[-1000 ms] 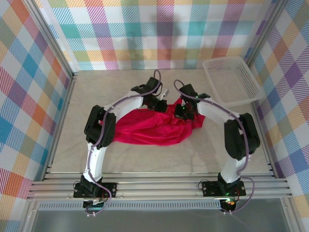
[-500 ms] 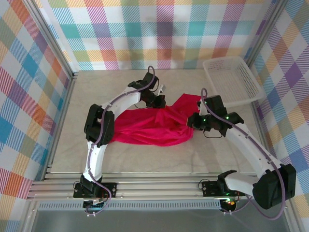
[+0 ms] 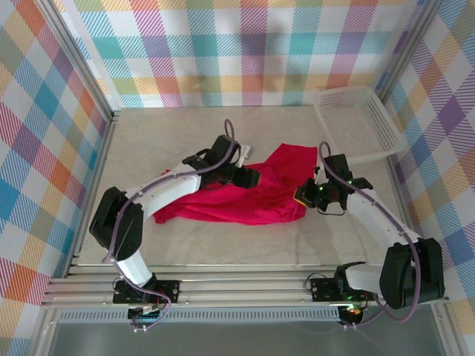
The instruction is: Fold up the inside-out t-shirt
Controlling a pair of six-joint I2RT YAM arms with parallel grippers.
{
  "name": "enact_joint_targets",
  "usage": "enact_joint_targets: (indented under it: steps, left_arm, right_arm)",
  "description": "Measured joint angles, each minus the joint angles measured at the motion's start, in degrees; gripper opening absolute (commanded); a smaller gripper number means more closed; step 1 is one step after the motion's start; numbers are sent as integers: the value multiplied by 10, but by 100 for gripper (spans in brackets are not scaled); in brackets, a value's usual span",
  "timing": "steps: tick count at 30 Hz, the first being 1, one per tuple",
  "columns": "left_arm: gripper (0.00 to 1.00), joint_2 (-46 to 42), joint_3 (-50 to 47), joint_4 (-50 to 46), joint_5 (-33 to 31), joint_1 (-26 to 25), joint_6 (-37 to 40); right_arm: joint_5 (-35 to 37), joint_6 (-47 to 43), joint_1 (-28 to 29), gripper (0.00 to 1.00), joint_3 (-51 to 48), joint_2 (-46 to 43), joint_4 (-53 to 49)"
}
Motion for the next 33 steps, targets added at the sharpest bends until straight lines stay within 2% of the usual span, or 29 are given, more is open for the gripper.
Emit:
enact_joint_targets:
  steps: [4,11,13,14,15,16,17,18,21,25,29,33]
  left_arm:
    - [56,24,0,37,33,-39,-42]
    - [56,138,0,65,56,-60,-98]
    - [51,162,0,69,60,-69,-107]
    - [46,170,0,72,62,-75,-110]
    - [36,176,0,75,63,-82,-114]
    - [24,179,0,78,64,-87,-116]
    - [6,180,0,78,64,-91,-121]
    - [0,180,0,78,63,-94,-123]
    - [0,178,0,73,54,-94,-121]
    - [0,146,11,17,16,-87,-117]
    - [0,52,35,-12,-25,-78,-117]
    - [0,-62,22,10,-33,-71,-128]
  right_arm:
    - [-10,0,0,0,0,4,7]
    - [-12,0,-3,0,1,4,11]
    - [-12,0,-5,0,2,4,11]
    - [-12,0,-7,0,2,5,11]
    - [-12,0,-9,0,2,5,11]
    - [-12,0,-10,0,2,5,11]
    - [-12,0,-12,0,2,5,11]
    - [-12,0,-14,0,2,5,11]
    - [-11,-1,-17,0,2,9,12]
    - [15,-5,-17,0,-7,26,25]
    - [51,-7,-17,0,-43,77,48]
    - [38,-7,-12,0,-55,122,88]
